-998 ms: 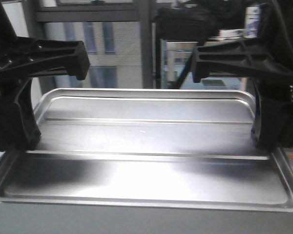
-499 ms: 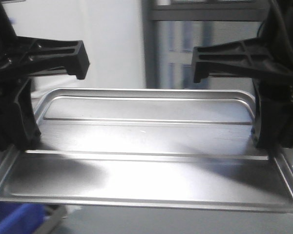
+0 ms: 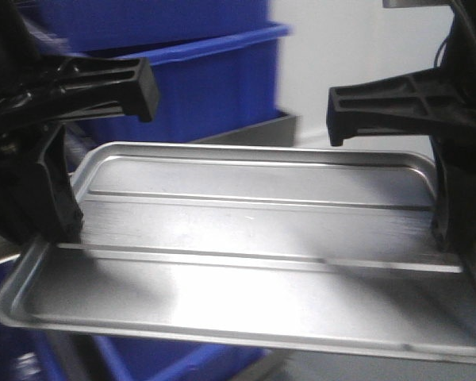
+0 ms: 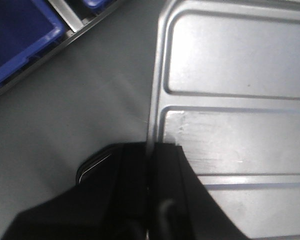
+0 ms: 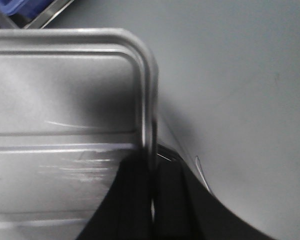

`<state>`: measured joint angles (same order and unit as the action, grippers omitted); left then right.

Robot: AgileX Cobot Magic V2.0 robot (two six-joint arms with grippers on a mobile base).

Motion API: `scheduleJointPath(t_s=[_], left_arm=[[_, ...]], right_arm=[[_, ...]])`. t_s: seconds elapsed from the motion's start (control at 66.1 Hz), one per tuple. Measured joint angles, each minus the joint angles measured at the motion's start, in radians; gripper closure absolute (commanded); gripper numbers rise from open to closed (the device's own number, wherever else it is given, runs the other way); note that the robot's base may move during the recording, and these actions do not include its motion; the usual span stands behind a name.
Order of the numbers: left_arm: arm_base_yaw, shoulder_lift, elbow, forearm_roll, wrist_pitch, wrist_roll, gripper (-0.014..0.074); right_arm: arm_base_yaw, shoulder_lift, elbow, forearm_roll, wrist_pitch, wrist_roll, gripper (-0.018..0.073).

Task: Grab silver tray and place in blue box
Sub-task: 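Hold the tray level in both grippers while the base turns, then carry the tray with both grippers over the open blue bin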

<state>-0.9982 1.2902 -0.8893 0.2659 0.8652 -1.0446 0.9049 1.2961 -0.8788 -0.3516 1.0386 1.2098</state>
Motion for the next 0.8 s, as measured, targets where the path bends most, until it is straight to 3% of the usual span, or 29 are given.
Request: scheduleJointPath(t_s=[0.802], left_arm=[[-0.004, 0.0, 0.0, -0.014, -0.016, 0.005, 0.07]], right_arm=[[0.002, 0.0, -0.006, 0.012, 0.052, 0.004, 0.051]])
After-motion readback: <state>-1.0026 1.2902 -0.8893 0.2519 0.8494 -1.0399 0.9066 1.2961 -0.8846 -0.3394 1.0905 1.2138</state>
